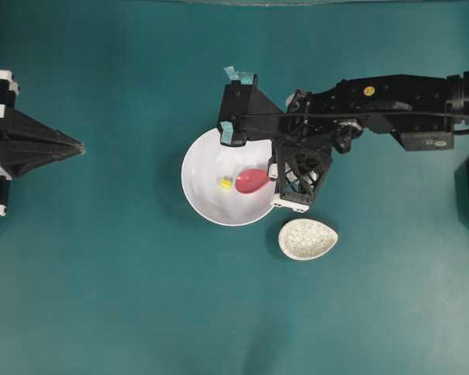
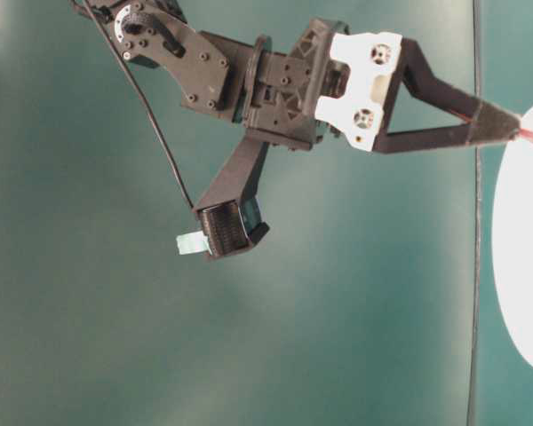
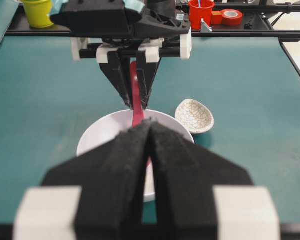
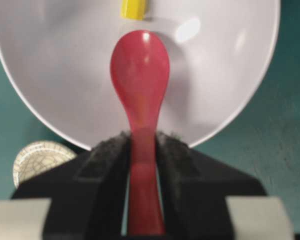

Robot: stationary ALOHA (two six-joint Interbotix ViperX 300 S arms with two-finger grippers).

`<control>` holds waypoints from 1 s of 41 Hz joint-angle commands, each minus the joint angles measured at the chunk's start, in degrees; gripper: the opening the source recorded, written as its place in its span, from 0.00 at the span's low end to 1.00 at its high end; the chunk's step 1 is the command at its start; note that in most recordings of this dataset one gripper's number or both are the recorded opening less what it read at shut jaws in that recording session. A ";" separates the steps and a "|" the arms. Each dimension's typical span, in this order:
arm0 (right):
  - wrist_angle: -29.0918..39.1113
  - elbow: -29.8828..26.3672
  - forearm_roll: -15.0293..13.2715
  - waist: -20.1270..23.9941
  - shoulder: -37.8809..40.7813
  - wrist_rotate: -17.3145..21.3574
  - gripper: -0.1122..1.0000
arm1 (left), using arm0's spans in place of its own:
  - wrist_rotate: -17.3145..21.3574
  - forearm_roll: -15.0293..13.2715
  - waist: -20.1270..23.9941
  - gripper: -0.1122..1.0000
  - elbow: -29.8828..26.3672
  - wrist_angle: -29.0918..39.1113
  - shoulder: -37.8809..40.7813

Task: Scoop the yellow hexagonal prism block from the bowl with a spoon using the right arm.
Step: 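Lower the spoon into the bowl and push it under the yellow block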

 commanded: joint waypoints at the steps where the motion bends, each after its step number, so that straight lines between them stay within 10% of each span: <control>1: -1.14 -0.44 -0.09 0.26 -0.44 0.09 0.30 | 0.18 0.18 0.00 0.09 -1.58 -0.70 0.26; 41: -11.60 -0.79 0.00 1.05 1.49 -0.35 0.31 | 0.18 0.18 0.00 0.09 -1.67 -0.79 0.26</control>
